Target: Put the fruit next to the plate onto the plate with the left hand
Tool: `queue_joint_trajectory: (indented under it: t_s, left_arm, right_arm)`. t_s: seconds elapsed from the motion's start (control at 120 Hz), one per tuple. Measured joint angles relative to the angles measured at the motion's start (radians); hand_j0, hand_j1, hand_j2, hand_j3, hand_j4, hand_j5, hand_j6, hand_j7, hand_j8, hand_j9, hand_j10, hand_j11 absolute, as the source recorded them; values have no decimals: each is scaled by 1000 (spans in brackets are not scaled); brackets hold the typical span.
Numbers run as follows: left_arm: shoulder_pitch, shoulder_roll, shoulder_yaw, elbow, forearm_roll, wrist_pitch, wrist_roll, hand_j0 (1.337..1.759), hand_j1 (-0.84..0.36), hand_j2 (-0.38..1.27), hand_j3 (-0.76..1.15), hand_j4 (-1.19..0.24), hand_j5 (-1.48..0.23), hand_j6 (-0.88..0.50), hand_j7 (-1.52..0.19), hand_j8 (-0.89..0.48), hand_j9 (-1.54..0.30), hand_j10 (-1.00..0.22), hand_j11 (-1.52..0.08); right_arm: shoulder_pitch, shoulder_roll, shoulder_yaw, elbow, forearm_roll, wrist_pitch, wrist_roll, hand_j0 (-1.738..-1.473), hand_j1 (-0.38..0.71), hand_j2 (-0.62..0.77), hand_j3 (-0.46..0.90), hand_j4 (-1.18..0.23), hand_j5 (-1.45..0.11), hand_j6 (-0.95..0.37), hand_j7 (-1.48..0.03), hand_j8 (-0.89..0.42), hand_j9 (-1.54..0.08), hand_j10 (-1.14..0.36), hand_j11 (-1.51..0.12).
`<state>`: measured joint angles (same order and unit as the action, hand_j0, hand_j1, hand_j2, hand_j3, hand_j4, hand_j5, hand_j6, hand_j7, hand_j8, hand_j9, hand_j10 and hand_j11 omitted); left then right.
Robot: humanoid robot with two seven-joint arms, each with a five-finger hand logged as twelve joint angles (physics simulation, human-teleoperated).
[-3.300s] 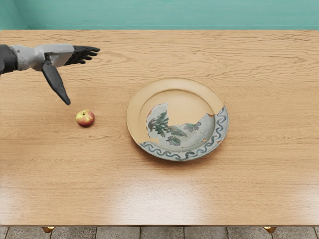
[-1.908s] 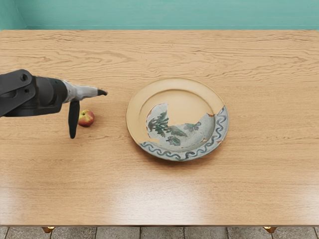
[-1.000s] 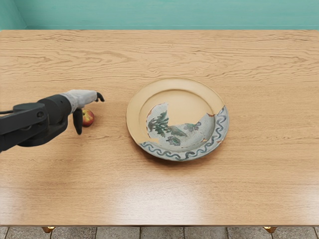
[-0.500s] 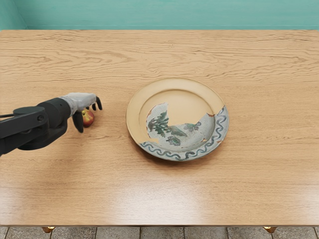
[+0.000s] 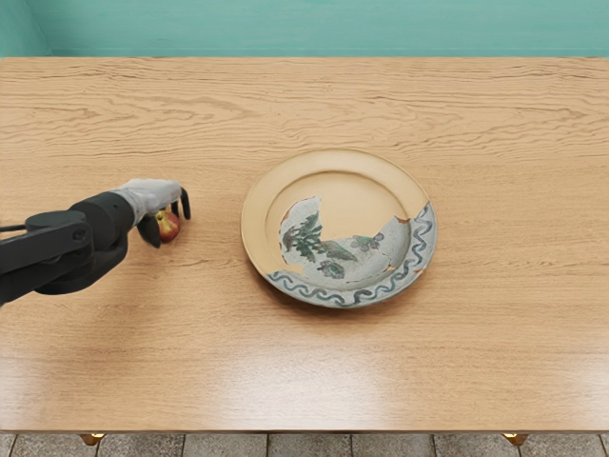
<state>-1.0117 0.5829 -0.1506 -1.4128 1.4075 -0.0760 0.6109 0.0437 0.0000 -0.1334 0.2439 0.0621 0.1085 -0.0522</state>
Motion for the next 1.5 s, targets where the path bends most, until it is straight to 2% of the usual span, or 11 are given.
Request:
queue_joint_trajectory:
  t_s: [0.433,0.525,0.775,0.858,0.967,1.058,1.175,1.275,1.375,1.433,1.5]
  left_arm:
    - [8,0,5,0,7,1,1,1652,-304,204,0,-678,-796,-484,-842,-456,-858,-644,-854]
    - [7,0,4,0,-1,1,1,1651,-320,313,0,-725,-855,-508,-898,-470,-919,-686,-915]
    - [-9,0,0,0,-33,-5,0,1651,-403,447,0,-782,-1086,-367,-1061,-345,-1064,-591,-1068]
    - [-35,3,-9,0,-83,-8,0,1651,-384,383,0,-789,-1135,-355,-1091,-345,-1094,-582,-1095]
    - [-39,7,-84,0,-233,-15,0,1651,-405,427,0,-793,-1191,-329,-1124,-299,-1126,-559,-1120]
    - [-32,51,-204,0,-447,-57,0,1651,-421,470,0,-796,-1223,-306,-1163,-283,-1135,-561,-1135]
    - [-16,152,-423,2,-812,-305,0,1650,-438,478,0,-800,-1250,-282,-1192,-275,-1146,-542,-1150]
    - [-14,169,-533,11,-1091,-454,0,1649,-432,489,0,-798,-1272,-276,-1209,-276,-1156,-545,-1158]
    - [-31,117,-602,34,-1241,-511,0,1649,-440,492,0,-801,-1278,-269,-1215,-264,-1160,-549,-1163]
    - [-46,28,-620,67,-1280,-527,1,1648,-431,473,0,-801,-1285,-273,-1218,-277,-1161,-543,-1165]
    - [-66,-5,-631,103,-1299,-537,1,1648,-432,468,0,-800,-1291,-269,-1222,-273,-1161,-541,-1169]
  right_arm:
    - [1,0,0,0,0,0,0,-1658,-334,-3,0,-13,-17,-13,-17,-13,-17,-13,-17]
    - [1,0,0,0,0,0,0,-1658,-334,-3,0,-13,-17,-13,-17,-13,-17,-13,-17]
    - [1,0,0,0,0,0,0,-1658,-334,-3,0,-13,-17,-13,-17,-13,-17,-13,-17]
    - [1,0,0,0,0,0,0,-1658,-334,-3,0,-13,-17,-13,-17,-13,-17,-13,-17]
    - [1,0,0,0,0,0,0,-1658,-334,-3,0,-13,-17,-13,-17,-13,-17,-13,-17]
    - [1,0,0,0,0,0,0,-1658,-334,-3,0,-13,-17,-13,-17,-13,-17,-13,-17]
    - [2,0,0,0,0,0,0,-1658,-334,-3,0,-13,-16,-12,-16,-12,-16,-12,-16]
    - [2,0,0,0,0,0,0,-1658,-333,-3,0,-13,-17,-13,-17,-13,-17,-13,-17]
    - [3,0,0,0,1,0,0,-1658,-334,-3,0,-13,-17,-13,-17,-12,-17,-12,-17]
    - [3,0,0,0,1,0,0,-1658,-333,-3,0,-13,-17,-13,-17,-13,-17,-13,-17]
    - [2,0,0,0,1,0,0,-1658,-333,-3,0,-13,-17,-13,-17,-13,-17,-13,-17]
